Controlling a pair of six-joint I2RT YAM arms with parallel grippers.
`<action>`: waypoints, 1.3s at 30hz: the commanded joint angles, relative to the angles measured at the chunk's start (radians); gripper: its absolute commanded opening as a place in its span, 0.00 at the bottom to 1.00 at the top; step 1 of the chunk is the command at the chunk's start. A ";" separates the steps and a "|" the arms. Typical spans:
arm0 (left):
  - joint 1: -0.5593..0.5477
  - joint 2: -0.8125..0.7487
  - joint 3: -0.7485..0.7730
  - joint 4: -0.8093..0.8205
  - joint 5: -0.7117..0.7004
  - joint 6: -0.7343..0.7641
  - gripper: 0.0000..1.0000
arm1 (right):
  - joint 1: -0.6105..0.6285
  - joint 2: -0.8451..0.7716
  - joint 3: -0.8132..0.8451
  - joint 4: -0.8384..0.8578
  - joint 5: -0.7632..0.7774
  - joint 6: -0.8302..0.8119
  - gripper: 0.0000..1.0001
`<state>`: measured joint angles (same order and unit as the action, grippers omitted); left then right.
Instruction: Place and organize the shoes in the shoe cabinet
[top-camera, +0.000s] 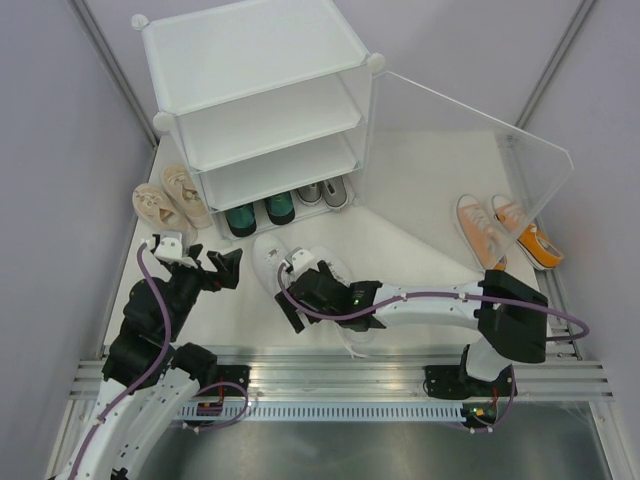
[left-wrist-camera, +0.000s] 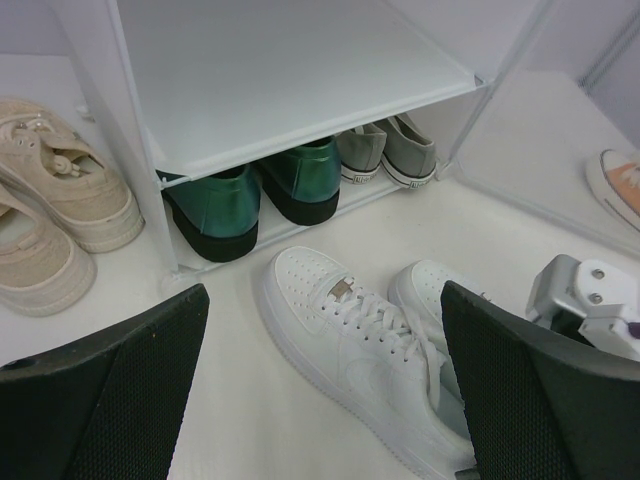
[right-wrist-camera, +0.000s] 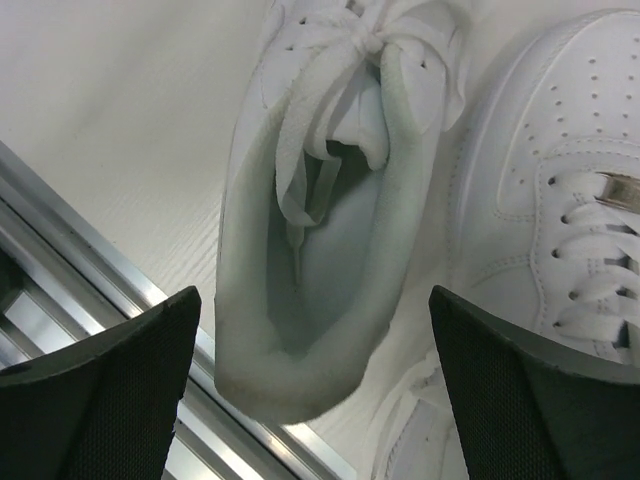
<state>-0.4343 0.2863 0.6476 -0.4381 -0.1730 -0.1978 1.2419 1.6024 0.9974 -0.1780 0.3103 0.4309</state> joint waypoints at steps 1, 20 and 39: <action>-0.003 0.005 -0.003 0.038 0.004 0.043 1.00 | 0.005 0.071 0.056 0.041 0.010 0.014 0.98; -0.003 -0.010 -0.005 0.036 -0.005 0.038 1.00 | 0.007 0.246 0.053 0.158 0.056 0.086 0.80; -0.003 -0.038 -0.005 0.036 -0.045 0.034 0.99 | 0.007 -0.041 0.034 0.072 0.047 0.012 0.01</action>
<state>-0.4343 0.2649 0.6476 -0.4381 -0.1867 -0.1978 1.2461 1.6825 1.0199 -0.1402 0.3538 0.4660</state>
